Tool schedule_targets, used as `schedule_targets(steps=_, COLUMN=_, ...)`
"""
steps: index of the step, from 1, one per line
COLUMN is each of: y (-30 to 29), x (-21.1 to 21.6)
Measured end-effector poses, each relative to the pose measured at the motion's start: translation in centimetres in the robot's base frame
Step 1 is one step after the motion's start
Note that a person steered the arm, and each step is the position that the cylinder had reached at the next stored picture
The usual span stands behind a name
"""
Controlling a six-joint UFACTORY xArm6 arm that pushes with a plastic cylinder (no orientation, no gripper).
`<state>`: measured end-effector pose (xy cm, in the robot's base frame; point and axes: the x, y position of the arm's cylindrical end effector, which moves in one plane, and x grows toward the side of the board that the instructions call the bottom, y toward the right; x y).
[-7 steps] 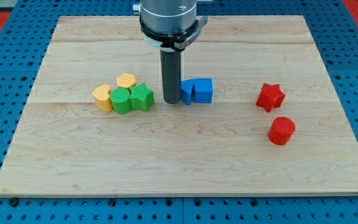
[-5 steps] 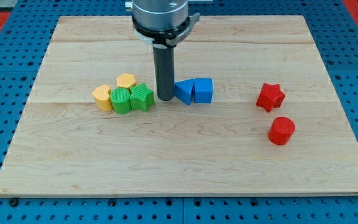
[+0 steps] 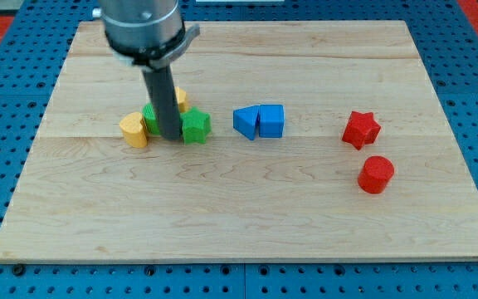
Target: Keep green star above red star
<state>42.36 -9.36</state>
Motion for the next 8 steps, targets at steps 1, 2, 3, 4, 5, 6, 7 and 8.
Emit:
schedule_targets(steps=1, y=4.1, x=-0.5)
schedule_targets(steps=2, y=2.2, x=3.1)
schedule_targets(steps=3, y=7.1, x=0.6)
schedule_targets(steps=4, y=11.2, x=-3.7)
schedule_targets(steps=5, y=12.5, x=-5.7)
schedule_targets(steps=6, y=9.4, x=-5.3)
schedule_targets(steps=7, y=5.5, x=-1.8)
schedule_targets(steps=8, y=15.6, x=-3.1)
